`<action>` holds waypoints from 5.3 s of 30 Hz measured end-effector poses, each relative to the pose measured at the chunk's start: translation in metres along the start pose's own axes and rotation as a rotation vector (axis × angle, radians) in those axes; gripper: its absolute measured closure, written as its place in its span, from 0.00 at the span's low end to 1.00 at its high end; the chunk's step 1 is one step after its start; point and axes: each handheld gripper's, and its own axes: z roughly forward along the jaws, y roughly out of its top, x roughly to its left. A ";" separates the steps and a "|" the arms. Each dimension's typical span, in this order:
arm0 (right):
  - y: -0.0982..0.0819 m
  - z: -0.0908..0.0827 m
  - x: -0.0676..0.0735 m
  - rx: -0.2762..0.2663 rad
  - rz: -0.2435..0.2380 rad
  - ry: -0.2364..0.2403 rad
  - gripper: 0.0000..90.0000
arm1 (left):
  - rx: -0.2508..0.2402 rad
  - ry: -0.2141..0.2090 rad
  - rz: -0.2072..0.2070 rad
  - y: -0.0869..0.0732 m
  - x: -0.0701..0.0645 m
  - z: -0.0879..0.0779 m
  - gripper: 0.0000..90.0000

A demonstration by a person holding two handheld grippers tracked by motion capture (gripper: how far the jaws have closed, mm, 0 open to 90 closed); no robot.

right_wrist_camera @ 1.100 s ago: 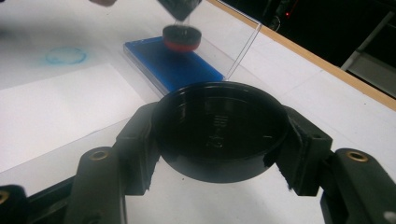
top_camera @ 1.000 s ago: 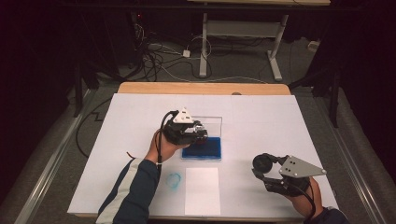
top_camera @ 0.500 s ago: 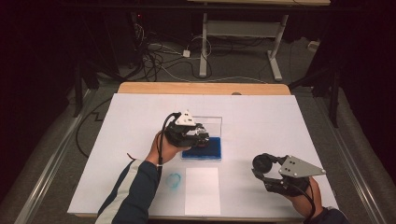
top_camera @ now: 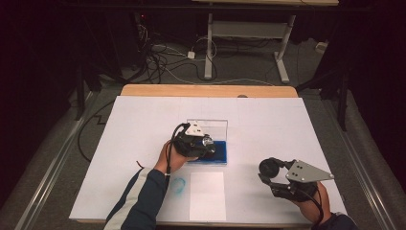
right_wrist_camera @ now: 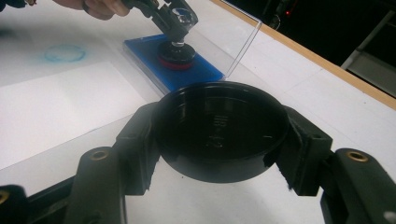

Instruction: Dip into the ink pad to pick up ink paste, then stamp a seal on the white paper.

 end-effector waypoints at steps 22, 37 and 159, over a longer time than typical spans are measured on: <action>0.000 0.002 0.001 0.002 0.002 0.008 0.42 | -0.008 -0.006 -0.028 -0.002 0.001 0.001 0.60; 0.000 0.002 0.001 0.003 0.005 0.010 0.42 | -0.011 -0.008 -0.032 -0.001 0.001 0.003 0.60; 0.000 0.003 0.011 0.024 -0.025 0.023 0.42 | -0.043 -0.158 0.198 -0.035 -0.091 -0.054 0.60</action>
